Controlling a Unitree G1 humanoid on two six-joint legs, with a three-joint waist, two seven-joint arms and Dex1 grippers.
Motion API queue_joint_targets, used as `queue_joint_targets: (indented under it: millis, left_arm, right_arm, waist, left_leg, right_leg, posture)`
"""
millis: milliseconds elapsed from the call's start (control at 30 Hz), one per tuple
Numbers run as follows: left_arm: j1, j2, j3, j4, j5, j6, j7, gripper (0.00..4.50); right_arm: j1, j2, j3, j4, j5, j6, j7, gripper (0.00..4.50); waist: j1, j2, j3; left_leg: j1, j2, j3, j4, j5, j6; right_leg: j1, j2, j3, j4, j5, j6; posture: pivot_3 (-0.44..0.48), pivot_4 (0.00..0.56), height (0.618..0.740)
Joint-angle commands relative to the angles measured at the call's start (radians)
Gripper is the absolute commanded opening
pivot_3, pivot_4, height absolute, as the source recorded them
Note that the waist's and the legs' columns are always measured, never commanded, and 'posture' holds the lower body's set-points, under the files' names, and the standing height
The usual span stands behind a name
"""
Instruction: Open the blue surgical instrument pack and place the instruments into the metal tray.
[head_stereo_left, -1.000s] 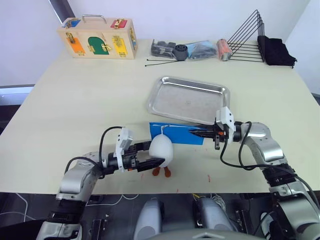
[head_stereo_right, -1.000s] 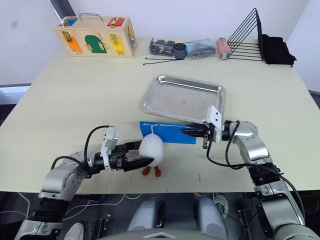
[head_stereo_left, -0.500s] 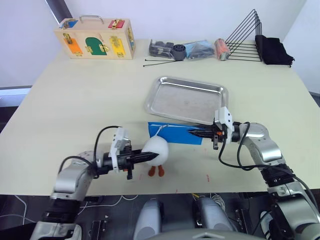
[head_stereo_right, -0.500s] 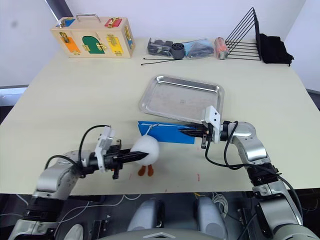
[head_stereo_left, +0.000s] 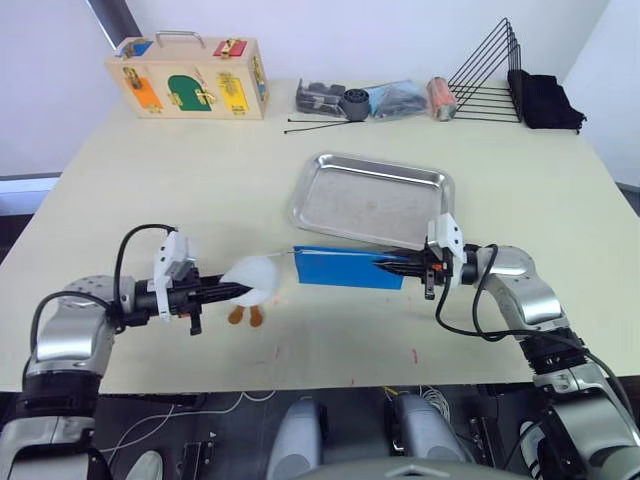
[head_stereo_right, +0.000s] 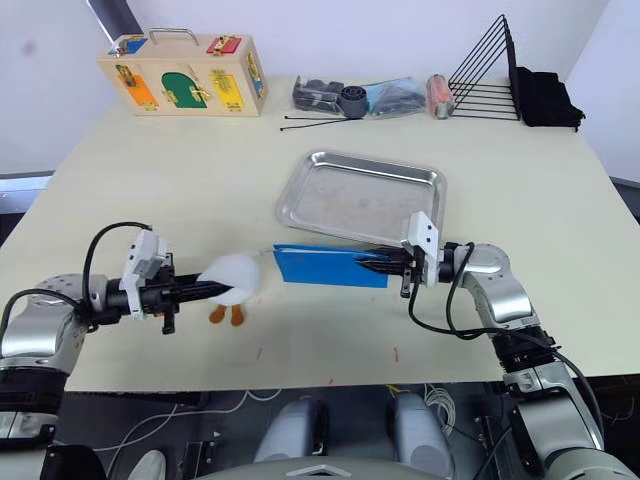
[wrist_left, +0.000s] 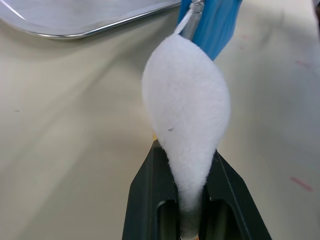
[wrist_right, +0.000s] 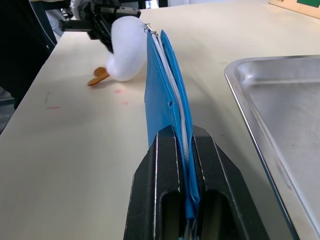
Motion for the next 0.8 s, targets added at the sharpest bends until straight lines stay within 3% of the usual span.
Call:
queue_joint_targets:
  millis: [33,167,500,800]
  left_arm:
    - [-0.023,0.019,0.034,0.064,0.056,-0.058,0.056,0.02]
    - [-0.034,0.022,0.012,0.104,0.117,-0.076,0.108,0.02]
    - [0.016,0.028,-0.081,0.020,0.152,0.008,0.081,0.02]
    - [0.011,0.019,-0.099,0.011,0.147,0.023,0.074,0.02]
  right_arm:
    - [0.012,-0.006,-0.009,0.007,-0.004,-0.007,-0.008,0.00]
    - [0.013,-0.007,-0.013,0.006,0.000,-0.010,-0.007,0.00]
    - [0.005,0.017,-0.041,-0.013,0.057,0.002,0.006,0.00]
    - [0.005,0.087,-0.139,-0.091,0.257,0.118,-0.013,0.00]
  waist:
    - [0.000,0.000,0.000]
    - [0.000,0.000,0.000]
    - [0.002,0.001,0.000]
    - [0.005,0.001,0.000]
  left_leg:
    - [0.000,0.000,0.000,0.000,0.000,0.000]
    - [0.000,0.000,0.000,0.000,0.000,0.000]
    - [0.000,0.000,0.000,0.000,0.000,0.000]
    - [0.000,0.000,0.001,0.000,0.000,0.000]
  right_leg:
    - [0.000,0.000,0.000,0.000,0.000,0.000]
    - [0.000,0.000,0.000,0.000,0.000,0.000]
    - [0.000,0.000,0.000,0.000,0.000,0.000]
    - [0.000,-0.001,0.000,0.000,0.000,0.000]
  posture:
    - [0.000,0.150,0.740]
    - [0.000,0.150,0.740]
    - [0.000,0.150,0.740]
    - [0.000,0.150,0.740]
